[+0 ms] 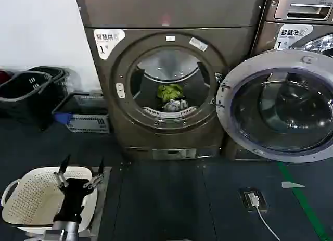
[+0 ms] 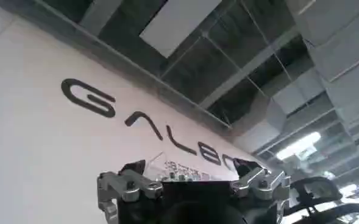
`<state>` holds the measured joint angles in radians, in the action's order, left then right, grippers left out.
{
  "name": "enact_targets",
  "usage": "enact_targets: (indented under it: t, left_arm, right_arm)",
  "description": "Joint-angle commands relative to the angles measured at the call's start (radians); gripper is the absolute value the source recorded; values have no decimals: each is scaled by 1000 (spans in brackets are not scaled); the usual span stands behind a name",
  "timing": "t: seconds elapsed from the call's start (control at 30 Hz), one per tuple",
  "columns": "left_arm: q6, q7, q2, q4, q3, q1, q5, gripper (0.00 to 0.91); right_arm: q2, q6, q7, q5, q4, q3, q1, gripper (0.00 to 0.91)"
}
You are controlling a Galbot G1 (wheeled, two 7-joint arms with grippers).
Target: Grasp the clothes from the dryer.
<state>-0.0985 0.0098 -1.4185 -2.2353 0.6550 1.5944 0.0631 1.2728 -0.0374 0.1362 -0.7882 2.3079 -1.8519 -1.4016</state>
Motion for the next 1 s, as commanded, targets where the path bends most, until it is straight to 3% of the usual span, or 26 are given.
enact_targets:
  t: [0.03, 0.37, 1.0]
  left_arm:
    - [-2, -1, 0, 1, 0, 0, 3, 907]
    - [-3, 0, 0, 2, 0, 0, 3, 907]
    - [-4, 1, -1, 4, -1, 2, 9, 907]
  right_arm:
    - [0, -7, 0, -2, 0, 2, 1, 907]
    - [12, -39, -27, 1, -14, 4, -10, 907]
    - [10, -40, -21, -1, -18, 8, -6, 907]
